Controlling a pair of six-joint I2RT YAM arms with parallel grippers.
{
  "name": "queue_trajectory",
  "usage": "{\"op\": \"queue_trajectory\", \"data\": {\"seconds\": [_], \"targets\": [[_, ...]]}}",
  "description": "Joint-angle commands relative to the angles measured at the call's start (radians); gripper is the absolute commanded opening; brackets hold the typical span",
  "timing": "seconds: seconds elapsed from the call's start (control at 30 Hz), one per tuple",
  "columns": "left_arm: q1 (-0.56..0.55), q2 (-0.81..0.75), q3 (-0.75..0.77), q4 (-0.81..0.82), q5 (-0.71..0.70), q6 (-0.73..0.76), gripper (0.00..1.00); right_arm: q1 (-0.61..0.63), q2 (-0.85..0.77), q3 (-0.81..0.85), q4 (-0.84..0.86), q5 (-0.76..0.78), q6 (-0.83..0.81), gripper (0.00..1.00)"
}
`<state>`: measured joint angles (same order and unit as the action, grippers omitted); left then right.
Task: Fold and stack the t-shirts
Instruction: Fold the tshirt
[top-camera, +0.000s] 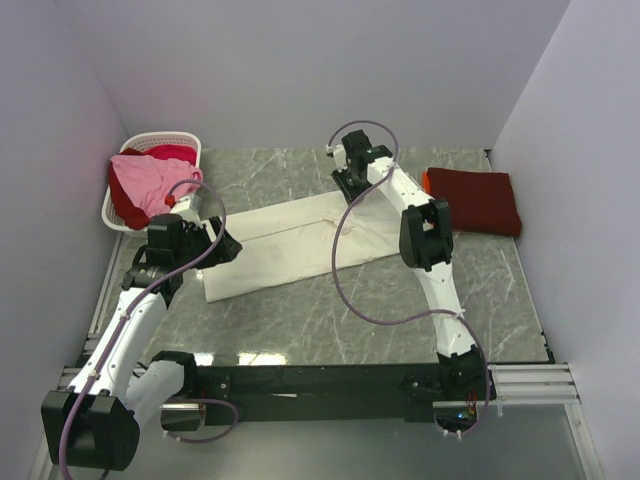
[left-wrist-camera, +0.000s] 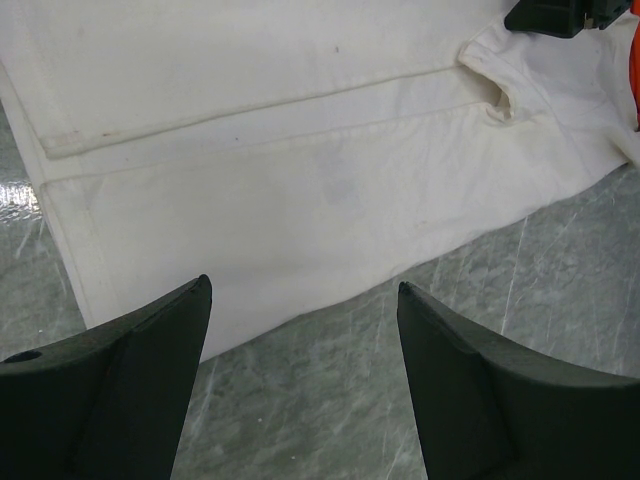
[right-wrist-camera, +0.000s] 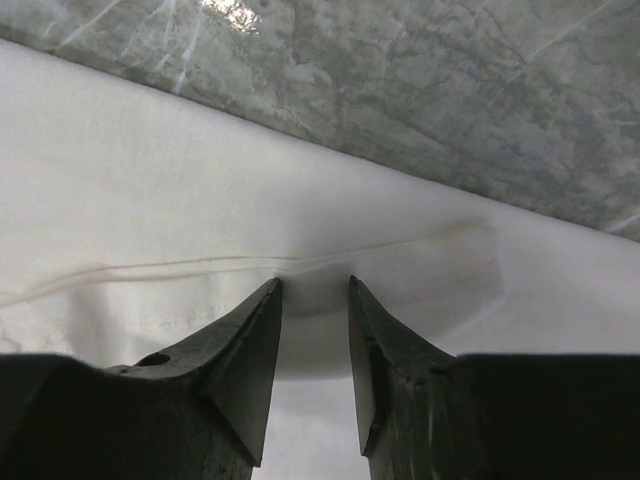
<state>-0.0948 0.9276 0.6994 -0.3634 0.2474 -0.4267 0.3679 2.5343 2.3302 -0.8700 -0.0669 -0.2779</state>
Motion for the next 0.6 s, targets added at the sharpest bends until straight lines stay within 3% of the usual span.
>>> {"op": "queue_trajectory", "data": {"seconds": [0.0,0.1,0.23,0.37,0.57], "targets": [[-0.003,-0.006,-0.005,0.029,0.015,0.019,0.80,0.002,0.037,0.046,-0.034,0.018,-0.009,0.40],[-0.005,-0.006,-0.003,0.029,0.016,0.019,0.80,0.002,0.040,0.043,-0.035,0.018,-0.010,0.34],[-0.003,-0.004,-0.003,0.029,0.013,0.019,0.80,0.003,0.024,0.035,-0.020,0.013,-0.012,0.14],[-0.003,-0.003,-0.003,0.029,0.013,0.020,0.80,0.003,0.004,0.057,-0.003,0.013,-0.010,0.00],[-0.005,-0.004,-0.005,0.029,0.012,0.019,0.80,0.003,-0.075,0.014,0.063,0.003,0.014,0.00]]}}
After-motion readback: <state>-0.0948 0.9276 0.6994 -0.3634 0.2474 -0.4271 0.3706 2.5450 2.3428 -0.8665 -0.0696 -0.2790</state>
